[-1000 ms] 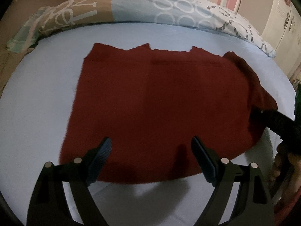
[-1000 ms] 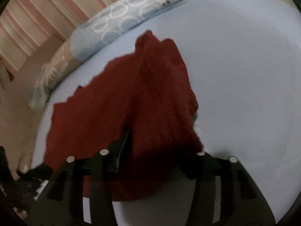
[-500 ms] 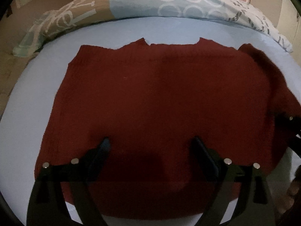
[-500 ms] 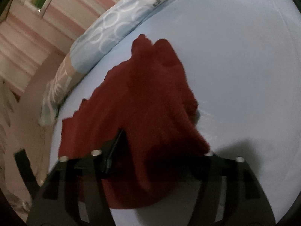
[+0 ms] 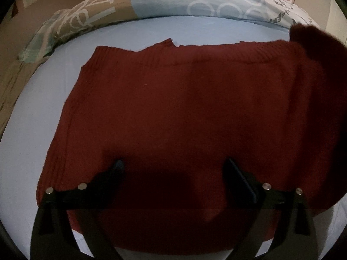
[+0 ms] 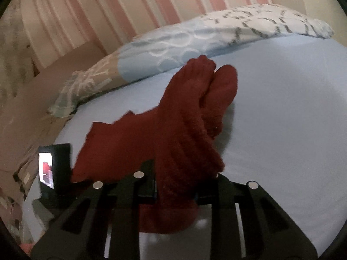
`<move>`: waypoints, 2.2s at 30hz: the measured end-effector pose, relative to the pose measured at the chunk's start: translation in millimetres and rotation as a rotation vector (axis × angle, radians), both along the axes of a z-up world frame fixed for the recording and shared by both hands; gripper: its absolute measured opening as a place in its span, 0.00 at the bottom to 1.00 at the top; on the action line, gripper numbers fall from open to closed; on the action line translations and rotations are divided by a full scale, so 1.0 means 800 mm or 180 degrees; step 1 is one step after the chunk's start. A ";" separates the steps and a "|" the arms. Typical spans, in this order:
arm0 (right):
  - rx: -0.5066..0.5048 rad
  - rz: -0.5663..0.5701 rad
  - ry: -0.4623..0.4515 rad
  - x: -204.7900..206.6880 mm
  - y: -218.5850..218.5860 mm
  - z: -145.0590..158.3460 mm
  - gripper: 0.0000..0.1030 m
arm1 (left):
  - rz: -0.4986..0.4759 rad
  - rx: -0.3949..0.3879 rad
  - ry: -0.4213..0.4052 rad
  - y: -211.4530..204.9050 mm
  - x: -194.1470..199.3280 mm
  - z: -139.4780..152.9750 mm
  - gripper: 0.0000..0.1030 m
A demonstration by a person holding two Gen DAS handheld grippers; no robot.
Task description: Fold small clothes
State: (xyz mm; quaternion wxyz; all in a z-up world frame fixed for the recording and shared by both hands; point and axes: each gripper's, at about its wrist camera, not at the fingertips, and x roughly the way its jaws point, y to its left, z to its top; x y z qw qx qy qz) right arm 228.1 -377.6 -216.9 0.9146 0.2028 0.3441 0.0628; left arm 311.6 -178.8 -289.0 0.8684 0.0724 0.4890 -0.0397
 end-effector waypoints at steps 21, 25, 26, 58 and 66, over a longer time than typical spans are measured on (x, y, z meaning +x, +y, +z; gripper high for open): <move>0.0029 0.0715 -0.0091 0.040 0.213 0.046 0.20 | 0.0204 -0.0168 -0.0148 0.270 -0.005 0.065 0.94; -0.0643 0.0931 0.0309 0.051 0.307 0.002 0.20 | 0.0484 -0.0241 -0.0125 0.337 -0.008 0.067 0.94; -0.0915 0.0991 0.0411 0.051 0.331 -0.015 0.21 | 0.0493 -0.0236 -0.0130 0.342 -0.008 0.067 0.94; -0.0429 0.0218 0.0386 -0.068 0.139 0.015 0.79 | -0.0503 -0.1115 0.0182 0.223 -0.058 0.077 0.25; -0.0396 0.0287 0.0443 -0.068 0.147 0.001 0.77 | -0.0254 -0.1252 0.0376 0.273 -0.097 0.039 0.30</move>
